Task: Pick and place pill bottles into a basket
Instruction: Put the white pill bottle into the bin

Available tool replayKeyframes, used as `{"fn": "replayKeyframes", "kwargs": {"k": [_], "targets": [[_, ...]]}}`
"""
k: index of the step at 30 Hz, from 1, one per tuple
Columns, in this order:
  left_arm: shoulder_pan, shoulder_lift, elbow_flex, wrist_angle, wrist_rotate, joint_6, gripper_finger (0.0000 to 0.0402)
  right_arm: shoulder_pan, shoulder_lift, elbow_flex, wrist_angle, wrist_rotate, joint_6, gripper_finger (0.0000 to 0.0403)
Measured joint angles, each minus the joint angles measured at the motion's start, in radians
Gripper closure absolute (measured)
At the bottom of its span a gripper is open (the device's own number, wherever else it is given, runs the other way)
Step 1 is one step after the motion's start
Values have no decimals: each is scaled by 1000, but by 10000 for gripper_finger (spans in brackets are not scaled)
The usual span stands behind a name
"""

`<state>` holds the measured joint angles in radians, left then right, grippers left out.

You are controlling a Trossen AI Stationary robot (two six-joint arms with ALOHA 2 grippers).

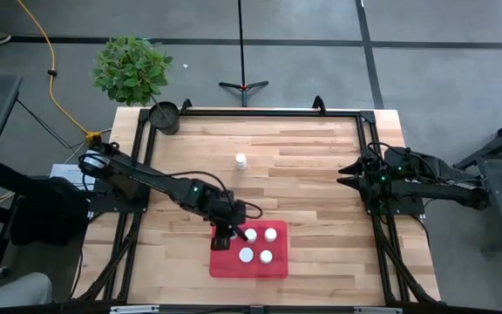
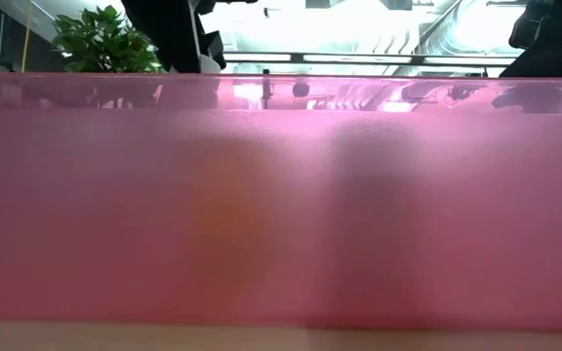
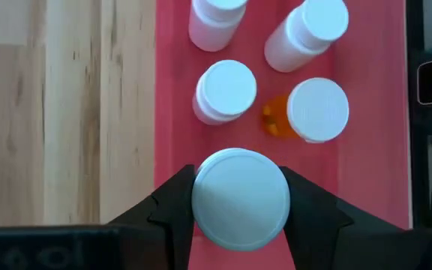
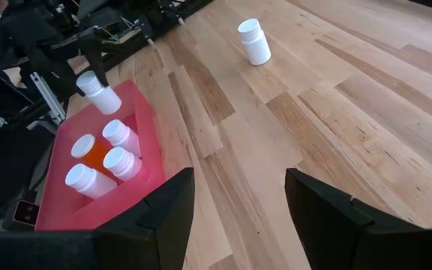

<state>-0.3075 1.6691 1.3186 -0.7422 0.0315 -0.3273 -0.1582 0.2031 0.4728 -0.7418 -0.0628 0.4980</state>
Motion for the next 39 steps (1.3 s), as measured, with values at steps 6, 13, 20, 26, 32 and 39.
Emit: {"fn": "replayKeyframes", "kwargs": {"k": [6, 13, 20, 26, 32, 39], "targets": [[-49, 0, 0, -1, -30, -44, 207, 0, 0, 0, 0, 0, 0, 203], [-106, 0, -4, 12, -124, -98, 207, 0, 0, 0, 0, 0, 0, 203], [-170, 5, -4, 40, -225, -167, 207, 0, 0, 0, 0, -1, 0, 203], [-212, 35, -7, 35, -261, -206, 207, 0, 0, 0, 0, -1, 0, 203], [-231, 81, -5, 59, -270, -235, 207, 0, 5, 0, 0, -3, 0, 203], [-247, 97, -6, 75, -259, -258, 207, 0, 6, 0, 0, -6, 2, 203]]}}
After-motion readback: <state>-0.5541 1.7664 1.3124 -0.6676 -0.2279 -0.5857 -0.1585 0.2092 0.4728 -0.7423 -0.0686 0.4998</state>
